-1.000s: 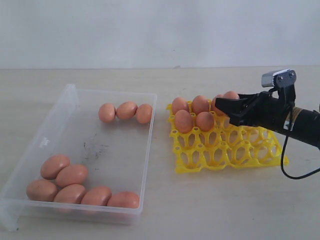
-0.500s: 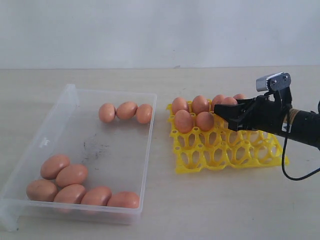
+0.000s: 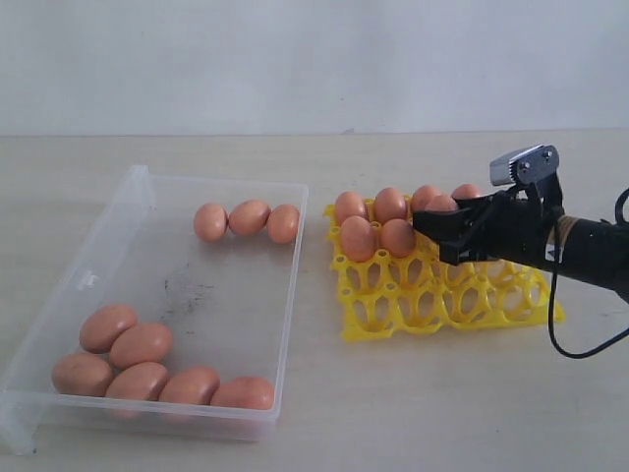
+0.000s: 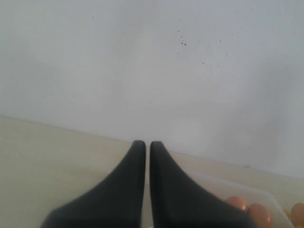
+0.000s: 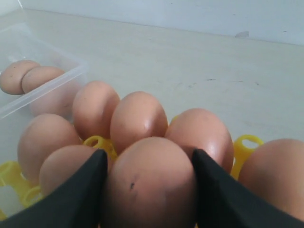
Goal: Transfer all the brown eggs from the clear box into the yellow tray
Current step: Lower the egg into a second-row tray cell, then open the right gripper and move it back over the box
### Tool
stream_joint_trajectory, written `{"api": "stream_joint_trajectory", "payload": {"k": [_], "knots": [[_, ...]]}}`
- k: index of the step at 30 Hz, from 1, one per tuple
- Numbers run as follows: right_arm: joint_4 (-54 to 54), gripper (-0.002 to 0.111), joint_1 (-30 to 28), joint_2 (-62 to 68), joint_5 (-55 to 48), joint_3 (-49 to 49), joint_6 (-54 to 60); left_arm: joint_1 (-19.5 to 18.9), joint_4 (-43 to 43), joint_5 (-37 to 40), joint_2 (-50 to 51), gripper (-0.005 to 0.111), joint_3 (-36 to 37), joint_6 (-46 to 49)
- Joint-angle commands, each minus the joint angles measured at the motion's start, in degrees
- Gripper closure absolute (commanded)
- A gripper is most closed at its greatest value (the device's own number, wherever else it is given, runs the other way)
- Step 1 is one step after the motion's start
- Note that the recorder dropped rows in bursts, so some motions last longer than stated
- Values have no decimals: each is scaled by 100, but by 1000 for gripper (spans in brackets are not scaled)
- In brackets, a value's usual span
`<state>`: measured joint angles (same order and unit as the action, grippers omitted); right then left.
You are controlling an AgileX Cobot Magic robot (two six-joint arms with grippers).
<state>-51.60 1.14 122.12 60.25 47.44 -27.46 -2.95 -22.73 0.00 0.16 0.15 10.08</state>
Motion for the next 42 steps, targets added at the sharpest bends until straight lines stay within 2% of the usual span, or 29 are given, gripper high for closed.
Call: {"api": "stream_joint_trajectory", "payload": {"k": [1, 2, 4, 11, 14, 18, 21, 24, 26, 28, 30, 31, 33, 37, 42], "knots": [[-7, 62, 5, -7, -233, 14, -41, 24, -28, 0, -16, 103, -15, 33], [-7, 51, 5, -7, -314, 14, -132, 24, -28, 0, -16, 103, -15, 33], [-7, 43, 5, -33, -303, 14, -282, 24, -28, 0, -16, 103, -15, 33], [-136, 43, 5, -792, -189, 14, -568, 24, -28, 0, -16, 103, -15, 33], [-467, 43, 5, -1238, -127, 14, -1112, 24, -28, 0, -16, 103, -15, 33], [-889, 43, 5, -1564, 785, 14, -1464, 24, -28, 0, -16, 103, -15, 33], [-911, 43, 16, -1577, 971, 14, -1759, 24, -28, 0, -16, 103, -15, 33], [-1198, 43, 336, -1577, 840, 14, -1810, 24, -28, 0, -16, 103, -15, 33], [-1080, 43, 812, -1577, 450, 14, -1701, 24, -28, 0, -16, 103, -15, 33], [-1035, 50, 1425, -1577, -410, 228, -1826, 24, -28, 0, -16, 103, -15, 33], [-1044, 71, 2177, -1577, -1993, 700, -1949, 24, -28, 0, -16, 103, -15, 33], [-1044, 87, 2662, -1577, -3104, 1092, -1985, 24, -28, 0, -16, 103, -15, 33], [-1044, 108, 3156, -1567, -4293, 1617, -1999, 24, -28, 0, -16, 103, -15, 33], [-1236, 109, 3804, -1520, -5798, 2629, -2000, 24, -28, 0, -16, 103, -15, 33], [-1205, 109, 4257, -1398, -5995, 3383, -2397, 24, -28, 0, -16, 103, -15, 33]]}}
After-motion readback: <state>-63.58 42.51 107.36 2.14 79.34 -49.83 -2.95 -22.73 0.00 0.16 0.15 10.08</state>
